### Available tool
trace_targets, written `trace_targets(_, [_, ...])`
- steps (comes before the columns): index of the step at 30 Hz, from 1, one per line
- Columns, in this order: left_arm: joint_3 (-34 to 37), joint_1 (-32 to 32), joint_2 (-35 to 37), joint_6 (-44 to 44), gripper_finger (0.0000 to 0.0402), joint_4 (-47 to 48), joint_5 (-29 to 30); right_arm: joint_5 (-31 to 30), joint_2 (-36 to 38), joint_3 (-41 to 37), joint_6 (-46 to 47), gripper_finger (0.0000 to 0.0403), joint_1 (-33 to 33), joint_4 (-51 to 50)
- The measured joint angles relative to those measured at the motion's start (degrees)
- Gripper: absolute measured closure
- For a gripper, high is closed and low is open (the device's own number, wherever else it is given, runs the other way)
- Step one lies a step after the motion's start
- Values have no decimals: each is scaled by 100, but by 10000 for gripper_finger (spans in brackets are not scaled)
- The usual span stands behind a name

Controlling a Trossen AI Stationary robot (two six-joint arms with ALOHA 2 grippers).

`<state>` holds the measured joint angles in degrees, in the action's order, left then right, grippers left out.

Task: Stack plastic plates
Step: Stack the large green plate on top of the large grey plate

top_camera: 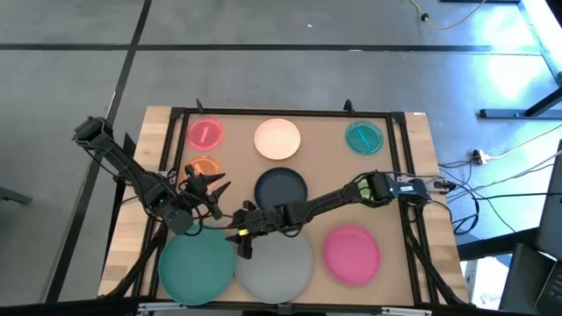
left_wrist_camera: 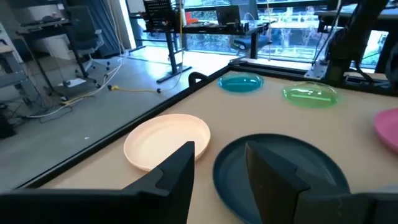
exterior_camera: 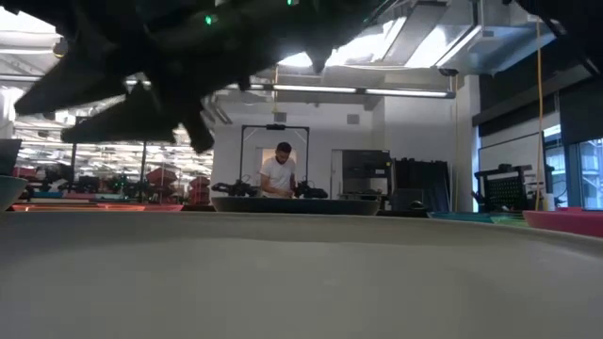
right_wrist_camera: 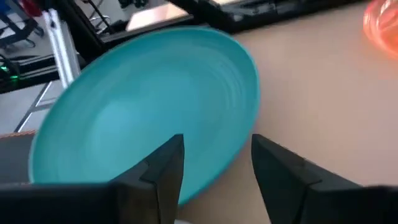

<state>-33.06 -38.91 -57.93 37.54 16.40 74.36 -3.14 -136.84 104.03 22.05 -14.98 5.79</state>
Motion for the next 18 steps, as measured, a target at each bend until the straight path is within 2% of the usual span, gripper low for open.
trace_targets(7, [0,172,-2,297,265,-65,-52,375,-502,555,477,224,0,-398])
trace_targets(14, [0,270,-17,304,265,-80,-59,531,-923,1293,491,224,12,-1247])
trace_targets(18, [0,290,-17,304,265,-84,-195,669,-969,1379,478,226,70,-1333])
